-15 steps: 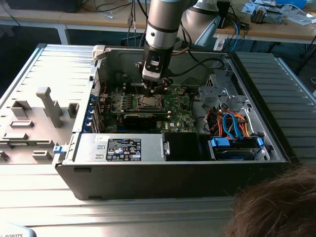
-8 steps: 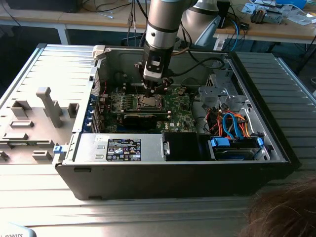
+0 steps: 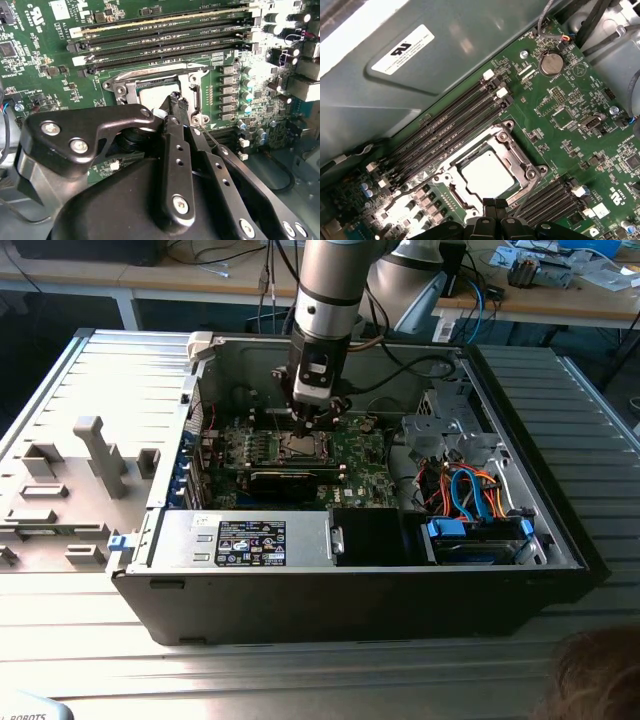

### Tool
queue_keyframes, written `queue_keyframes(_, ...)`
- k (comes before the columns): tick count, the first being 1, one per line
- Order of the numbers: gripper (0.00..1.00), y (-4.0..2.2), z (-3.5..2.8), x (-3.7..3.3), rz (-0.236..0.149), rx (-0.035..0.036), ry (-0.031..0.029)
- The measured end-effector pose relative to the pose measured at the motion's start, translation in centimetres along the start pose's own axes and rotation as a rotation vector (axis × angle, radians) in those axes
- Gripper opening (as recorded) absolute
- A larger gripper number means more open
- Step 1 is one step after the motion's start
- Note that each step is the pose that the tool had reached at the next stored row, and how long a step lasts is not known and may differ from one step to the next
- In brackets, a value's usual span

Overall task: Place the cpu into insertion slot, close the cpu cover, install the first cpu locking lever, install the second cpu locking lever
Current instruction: 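Install the first cpu locking lever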

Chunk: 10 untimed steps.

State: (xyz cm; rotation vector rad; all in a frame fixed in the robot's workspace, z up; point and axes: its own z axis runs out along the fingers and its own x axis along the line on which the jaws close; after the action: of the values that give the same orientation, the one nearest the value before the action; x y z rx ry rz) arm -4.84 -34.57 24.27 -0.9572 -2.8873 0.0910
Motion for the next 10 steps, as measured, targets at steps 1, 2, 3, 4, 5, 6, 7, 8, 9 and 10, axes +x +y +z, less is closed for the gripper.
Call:
queue_keyframes(1, 0.11, 0.00, 0.00, 0.00, -0.006, 0.0005, -0.0006)
queue_keyframes(2, 0.11, 0.00, 0.00, 0.00, -0.012, 0.0010, -0.0011)
queue_keyframes(3, 0.11, 0.00, 0.00, 0.00, -0.019, 0.0015, -0.0017)
queue_keyframes(4, 0.11, 0.00, 0.00, 0.00, -0.025, 0.0019, -0.0023)
queue_keyframes(5, 0.11, 0.00, 0.00, 0.00, -0.029, 0.0022, -0.0025)
queue_keyframes(6, 0.11, 0.00, 0.00, 0.00, -0.032, 0.0024, -0.0028)
queue_keyframes(7, 0.11, 0.00, 0.00, 0.00, -0.037, 0.0028, -0.0033)
queue_keyframes(8, 0.11, 0.00, 0.00, 0.00, -0.071, 0.0054, -0.0063)
queue_keyframes(9, 0.11, 0.00, 0.00, 0.00, -0.107, 0.0081, -0.0095)
queue_keyframes(10, 0.11, 0.00, 0.00, 0.00, -0.137, 0.0102, -0.0120)
